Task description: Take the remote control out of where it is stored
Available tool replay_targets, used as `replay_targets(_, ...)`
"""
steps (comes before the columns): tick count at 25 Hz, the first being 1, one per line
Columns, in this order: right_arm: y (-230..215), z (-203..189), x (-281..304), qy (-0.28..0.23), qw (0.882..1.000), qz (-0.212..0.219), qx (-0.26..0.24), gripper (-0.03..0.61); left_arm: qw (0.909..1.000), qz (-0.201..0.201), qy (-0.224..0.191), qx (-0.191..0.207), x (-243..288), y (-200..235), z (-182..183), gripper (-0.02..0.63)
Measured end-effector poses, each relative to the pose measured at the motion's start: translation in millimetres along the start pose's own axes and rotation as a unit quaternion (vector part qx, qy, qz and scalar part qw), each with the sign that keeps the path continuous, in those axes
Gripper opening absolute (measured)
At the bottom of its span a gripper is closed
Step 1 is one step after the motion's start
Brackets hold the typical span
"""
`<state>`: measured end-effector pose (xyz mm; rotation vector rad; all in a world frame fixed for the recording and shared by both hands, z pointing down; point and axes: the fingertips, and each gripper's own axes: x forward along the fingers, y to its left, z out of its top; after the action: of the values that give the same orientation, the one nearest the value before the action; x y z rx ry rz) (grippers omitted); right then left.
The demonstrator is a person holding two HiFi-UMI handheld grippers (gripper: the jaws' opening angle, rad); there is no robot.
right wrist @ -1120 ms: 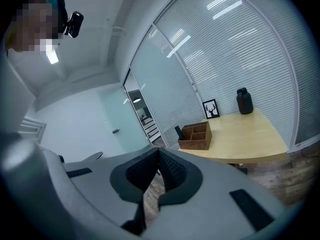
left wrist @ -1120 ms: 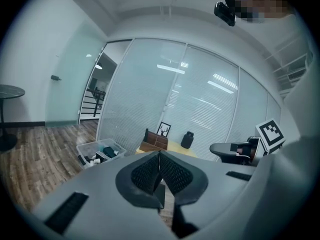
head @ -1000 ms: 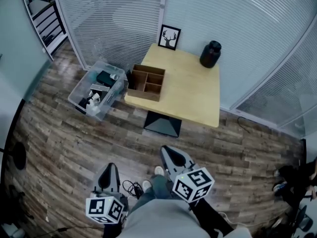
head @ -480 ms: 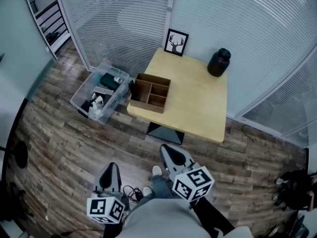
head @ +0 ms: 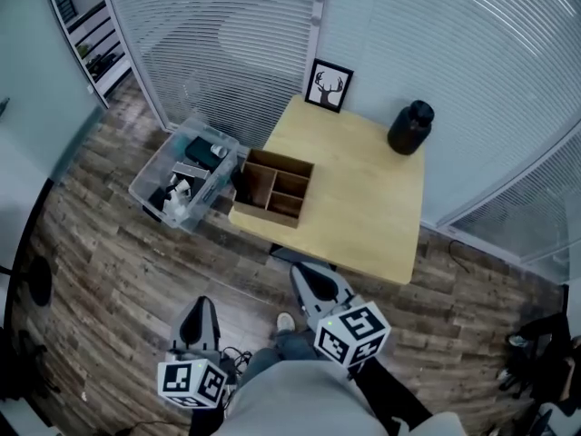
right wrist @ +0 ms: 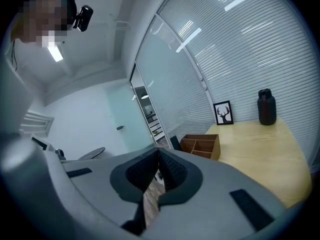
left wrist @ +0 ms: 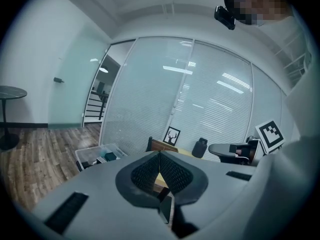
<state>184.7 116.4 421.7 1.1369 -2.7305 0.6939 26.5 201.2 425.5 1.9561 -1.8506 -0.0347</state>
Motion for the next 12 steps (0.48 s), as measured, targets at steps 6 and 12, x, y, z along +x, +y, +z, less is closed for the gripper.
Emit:
replay_targets(6,-15.8,4.1,10.7,0.005,1.0,0.005,-0.001,0.005,0.9999,0.007,0.002,-0.007,16.3,-3.8,0.3,0.009)
replay_targets(12,-22.7,8.1,17.2,0.007,1.0,0.005,0.004,0.005,0.9999,0.011,-0.002,-0.004,25.9,-1.8,8.9,0.009)
